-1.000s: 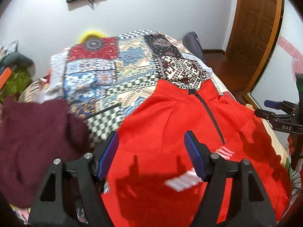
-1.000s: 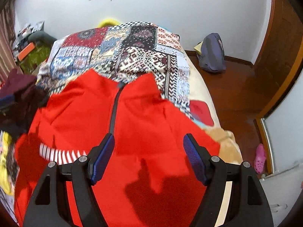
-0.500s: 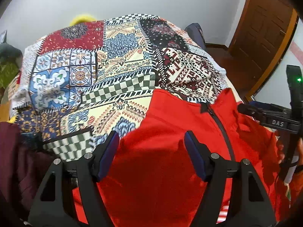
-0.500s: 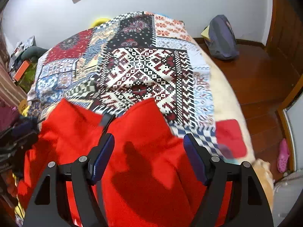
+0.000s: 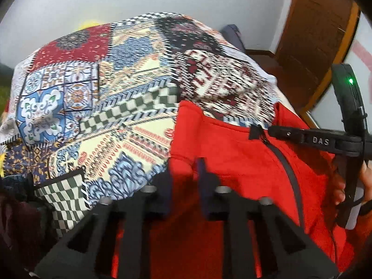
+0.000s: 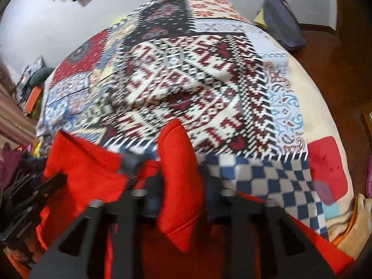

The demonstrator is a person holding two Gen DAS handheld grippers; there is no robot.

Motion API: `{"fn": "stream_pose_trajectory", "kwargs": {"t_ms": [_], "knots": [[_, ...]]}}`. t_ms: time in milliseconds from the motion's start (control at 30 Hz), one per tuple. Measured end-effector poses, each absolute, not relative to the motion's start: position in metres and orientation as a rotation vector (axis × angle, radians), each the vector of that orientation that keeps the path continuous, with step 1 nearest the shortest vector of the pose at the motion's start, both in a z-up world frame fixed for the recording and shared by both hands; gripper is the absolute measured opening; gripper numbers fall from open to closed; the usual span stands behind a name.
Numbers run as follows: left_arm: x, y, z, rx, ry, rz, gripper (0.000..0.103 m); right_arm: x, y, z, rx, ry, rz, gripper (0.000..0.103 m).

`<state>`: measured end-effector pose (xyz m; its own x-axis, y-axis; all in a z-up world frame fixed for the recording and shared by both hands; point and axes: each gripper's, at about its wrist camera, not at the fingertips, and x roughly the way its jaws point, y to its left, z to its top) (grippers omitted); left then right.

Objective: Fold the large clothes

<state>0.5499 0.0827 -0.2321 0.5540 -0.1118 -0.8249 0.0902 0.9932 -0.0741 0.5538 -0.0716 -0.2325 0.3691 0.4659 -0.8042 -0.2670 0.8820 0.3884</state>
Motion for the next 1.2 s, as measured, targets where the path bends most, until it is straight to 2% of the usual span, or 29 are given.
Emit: {"fn": "stream_pose_trajectory", "kwargs": {"t_ms": [267,500,633,833,1100,1200], "knots": [[0.503,0.07,-0.179,0.014,0.941,-0.168,0.005,0.495,-0.079,-0.166,0.059,0.963,0.461,0.013],[0.42,0.048,-0.112,0.066,0.854,-0.227,0.005,0.425,-0.093,-0.105,0.034,0.876,0.492,0.013],[0.373,0.039,-0.097,0.077,0.839,-0.258,0.005,0.382,-0.101,-0.091,0.036,0.86,0.519,0.013],[0.303,0.027,-0.115,0.057,0.889,-0.297,0.005,0.312,-0.11,-0.093,0.026,0.864,0.552,0.013],[0.235,0.006,-0.172,0.043,1.014,-0.337,0.005,0.26,-0.122,-0.143,-0.001,0.961,0.519,0.014],[0.219,0.001,-0.184,0.078,1.031,-0.326,0.008,0.253,-0.132,-0.157,0.026,1.014,0.498,0.019]]}}
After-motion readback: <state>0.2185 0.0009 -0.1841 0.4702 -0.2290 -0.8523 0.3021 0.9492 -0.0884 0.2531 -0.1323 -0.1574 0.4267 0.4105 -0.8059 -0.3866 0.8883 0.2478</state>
